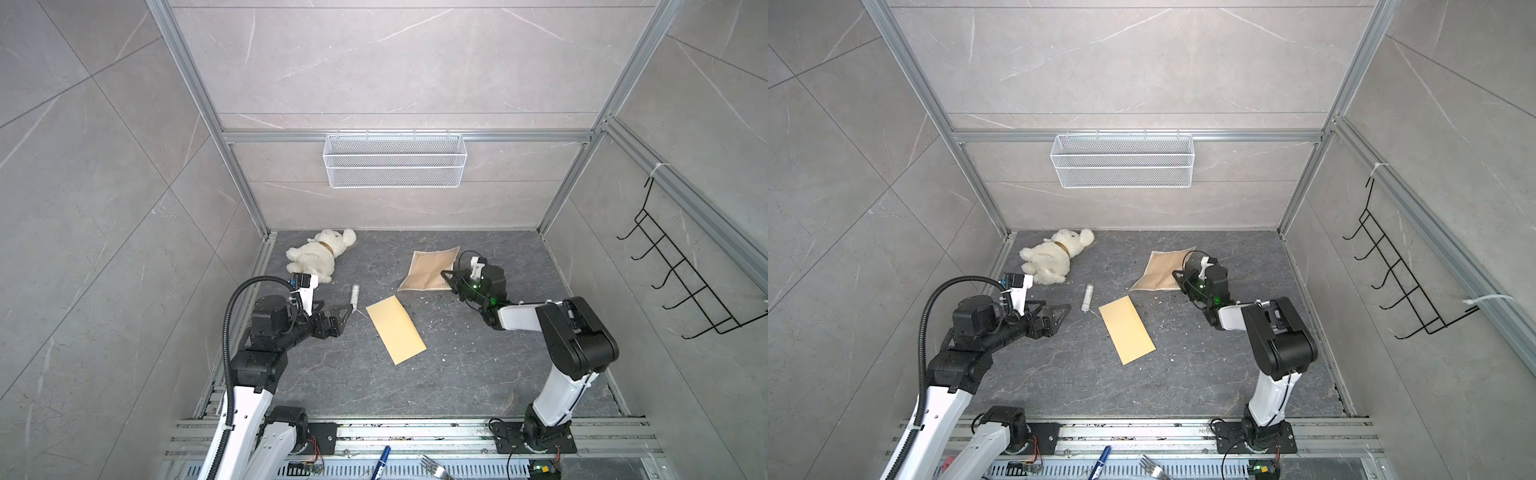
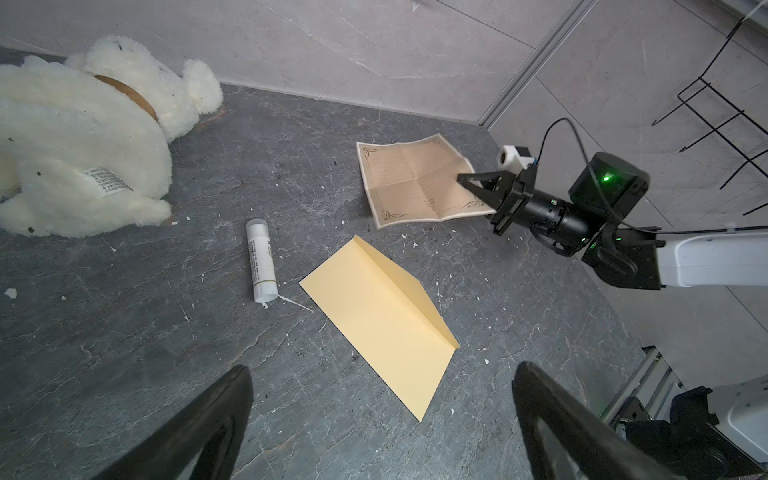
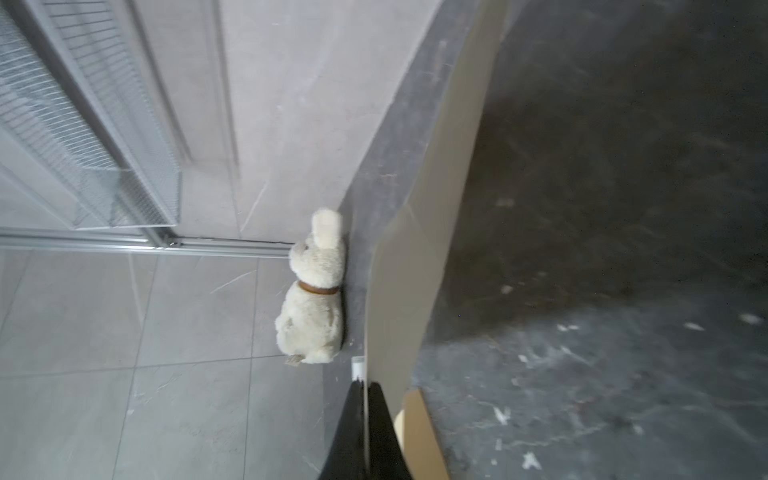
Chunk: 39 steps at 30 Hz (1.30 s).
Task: Place the letter into the envelope and seal it
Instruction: 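Lift the cream letter with the right gripper, folding it upward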
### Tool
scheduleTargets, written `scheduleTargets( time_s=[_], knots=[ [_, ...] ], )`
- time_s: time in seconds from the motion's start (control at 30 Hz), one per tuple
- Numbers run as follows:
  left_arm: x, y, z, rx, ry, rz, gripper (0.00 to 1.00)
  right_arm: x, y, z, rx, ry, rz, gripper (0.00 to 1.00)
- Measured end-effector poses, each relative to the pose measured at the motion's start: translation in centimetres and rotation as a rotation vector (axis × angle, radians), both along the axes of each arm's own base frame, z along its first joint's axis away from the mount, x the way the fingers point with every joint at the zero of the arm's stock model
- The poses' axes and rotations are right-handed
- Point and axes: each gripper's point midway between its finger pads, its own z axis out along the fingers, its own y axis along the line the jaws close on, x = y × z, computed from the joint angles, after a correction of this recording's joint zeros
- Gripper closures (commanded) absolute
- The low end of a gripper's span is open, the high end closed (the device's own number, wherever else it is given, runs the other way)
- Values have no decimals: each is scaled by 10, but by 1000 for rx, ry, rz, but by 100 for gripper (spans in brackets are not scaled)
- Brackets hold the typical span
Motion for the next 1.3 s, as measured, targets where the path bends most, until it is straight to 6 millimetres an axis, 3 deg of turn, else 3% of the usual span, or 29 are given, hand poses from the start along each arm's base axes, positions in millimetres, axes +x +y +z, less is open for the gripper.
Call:
scheduleTargets(
  time_s=[0.23, 0.33, 0.4, 0.5, 0.6, 0.83, 1.3],
  knots=[
    [-8, -6, 15, -26, -72, -43, 0, -27, 8, 115, -276, -299, 149, 100],
    [-8, -9, 19, -38, -94, -65, 0, -49, 16, 152, -439, -415, 237, 100],
    [-7, -12, 21, -45, -103, -79, 0, -64, 22, 165, -548, -464, 298, 100],
    [-4, -13, 20, -47, -98, -88, 0, -86, 32, 166, -713, -496, 388, 100],
    [-1, -14, 17, -43, -91, -92, 0, -100, 35, 153, -859, -484, 452, 100],
    [6, -15, 12, -32, -81, -97, 0, -113, 14, 116, -1149, -394, 499, 100],
    [16, -23, 31, -76, -106, -132, 0, -128, -1, 120, -1347, -457, 462, 100]
  ],
)
